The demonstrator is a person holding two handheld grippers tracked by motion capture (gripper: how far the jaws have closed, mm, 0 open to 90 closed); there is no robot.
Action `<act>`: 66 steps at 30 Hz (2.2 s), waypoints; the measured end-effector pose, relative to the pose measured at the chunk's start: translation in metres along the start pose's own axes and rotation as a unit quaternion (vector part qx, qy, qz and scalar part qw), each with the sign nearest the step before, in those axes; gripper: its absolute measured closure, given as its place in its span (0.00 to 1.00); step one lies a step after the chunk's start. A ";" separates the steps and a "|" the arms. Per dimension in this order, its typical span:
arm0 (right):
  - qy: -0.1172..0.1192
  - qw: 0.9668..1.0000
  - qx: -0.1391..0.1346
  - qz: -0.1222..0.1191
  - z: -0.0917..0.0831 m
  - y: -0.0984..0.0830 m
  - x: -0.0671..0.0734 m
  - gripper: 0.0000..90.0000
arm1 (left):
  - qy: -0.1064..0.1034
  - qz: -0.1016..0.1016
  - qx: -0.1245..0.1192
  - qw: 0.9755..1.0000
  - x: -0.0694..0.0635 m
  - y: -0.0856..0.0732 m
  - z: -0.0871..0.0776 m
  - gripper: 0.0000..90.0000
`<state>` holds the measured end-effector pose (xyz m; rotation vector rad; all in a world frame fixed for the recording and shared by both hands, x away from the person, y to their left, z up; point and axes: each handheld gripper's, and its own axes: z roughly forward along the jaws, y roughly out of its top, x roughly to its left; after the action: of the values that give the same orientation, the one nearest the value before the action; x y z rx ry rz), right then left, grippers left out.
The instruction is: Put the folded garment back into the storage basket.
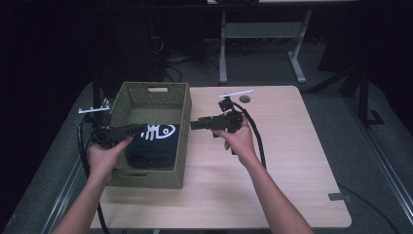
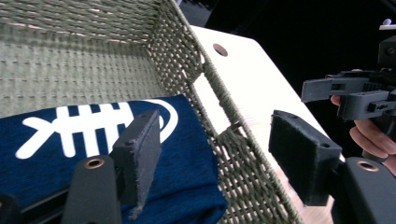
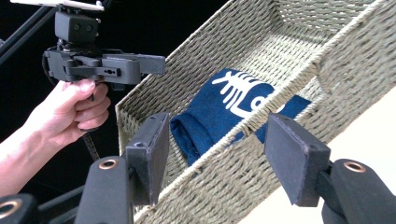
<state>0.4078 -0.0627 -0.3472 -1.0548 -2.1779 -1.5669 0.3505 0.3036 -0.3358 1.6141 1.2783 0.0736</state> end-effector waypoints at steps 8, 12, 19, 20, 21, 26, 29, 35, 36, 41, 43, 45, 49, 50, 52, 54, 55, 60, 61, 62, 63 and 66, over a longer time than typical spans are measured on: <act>-0.003 1.000 -0.007 0.001 -0.017 -0.004 -0.006 0.43 | -0.006 0.007 0.008 1.000 -0.009 0.001 0.008 0.31; -0.006 1.000 -0.010 0.004 -0.026 -0.006 -0.008 0.42 | -0.005 0.009 0.007 1.000 -0.013 0.002 0.011 0.30; -0.015 1.000 -0.015 0.004 -0.042 -0.012 -0.014 0.41 | -0.013 0.023 0.013 1.000 -0.026 0.003 0.020 0.28; -0.015 1.000 -0.017 0.004 -0.045 -0.013 -0.015 0.41 | -0.014 0.023 0.012 1.000 -0.028 0.003 0.021 0.28; -0.017 1.000 -0.017 0.007 -0.047 -0.014 -0.016 0.41 | -0.016 0.025 0.013 0.999 -0.030 0.003 0.023 0.28; -0.022 0.999 -0.021 0.008 -0.059 -0.018 -0.019 0.41 | -0.026 0.029 0.014 0.999 -0.039 0.005 0.032 0.28; -0.026 0.999 -0.021 0.010 -0.065 -0.020 -0.020 0.41 | -0.030 0.036 0.015 0.999 -0.045 0.006 0.037 0.27; -0.033 0.999 -0.029 0.011 -0.077 -0.024 -0.024 0.40 | -0.038 0.045 0.017 0.998 -0.057 0.007 0.044 0.27; -0.034 0.999 -0.028 0.013 -0.079 -0.025 -0.024 0.40 | -0.040 0.045 0.017 0.998 -0.058 0.007 0.045 0.27; -0.042 0.998 -0.034 0.019 -0.091 -0.031 -0.028 0.40 | -0.046 0.054 0.022 0.997 -0.067 0.005 0.053 0.27; -0.048 0.998 -0.035 0.016 -0.095 -0.033 -0.030 0.40 | -0.048 0.058 0.027 0.997 -0.071 0.004 0.056 0.27; -0.052 0.998 -0.036 0.018 -0.099 -0.036 -0.032 0.40 | -0.054 0.062 0.028 0.996 -0.075 0.004 0.060 0.27; -0.058 0.997 -0.039 0.029 -0.109 -0.041 -0.036 0.40 | -0.057 0.070 0.033 0.995 -0.079 0.003 0.066 0.26; -0.061 0.997 -0.038 0.029 -0.110 -0.042 -0.037 0.40 | -0.056 0.069 0.034 0.995 -0.080 0.002 0.067 0.26; -0.065 0.997 -0.038 0.030 -0.113 -0.044 -0.039 0.40 | -0.058 0.069 0.037 0.995 -0.082 0.001 0.070 0.26; -0.067 0.996 -0.039 0.031 -0.116 -0.046 -0.041 0.40 | -0.062 0.066 0.037 0.995 -0.083 0.001 0.072 0.26; -0.068 0.996 -0.039 0.032 -0.118 -0.047 -0.042 0.39 | -0.067 0.065 0.037 0.995 -0.084 0.000 0.073 0.25; -0.076 0.996 -0.039 0.040 -0.126 -0.052 -0.046 0.38 | -0.075 0.067 0.041 0.994 -0.089 -0.003 0.078 0.25; -0.079 0.995 -0.039 0.038 -0.128 -0.053 -0.047 0.38 | -0.077 0.070 0.042 0.994 -0.090 -0.003 0.079 0.25; -0.081 0.995 -0.039 0.039 -0.130 -0.054 -0.048 0.38 | -0.076 0.071 0.041 0.994 -0.091 -0.003 0.079 0.25; -0.082 0.995 -0.041 0.041 -0.131 -0.054 -0.049 0.38 | -0.075 0.071 0.042 0.994 -0.092 -0.003 0.080 0.25; -0.087 0.994 -0.041 0.044 -0.135 -0.058 -0.051 0.37 | -0.078 0.074 0.039 0.993 -0.096 -0.005 0.082 0.25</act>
<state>0.3773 -0.2139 -0.3658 -1.3410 -2.1587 -1.5919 0.3540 0.1779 -0.3293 1.7448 1.0529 -0.0119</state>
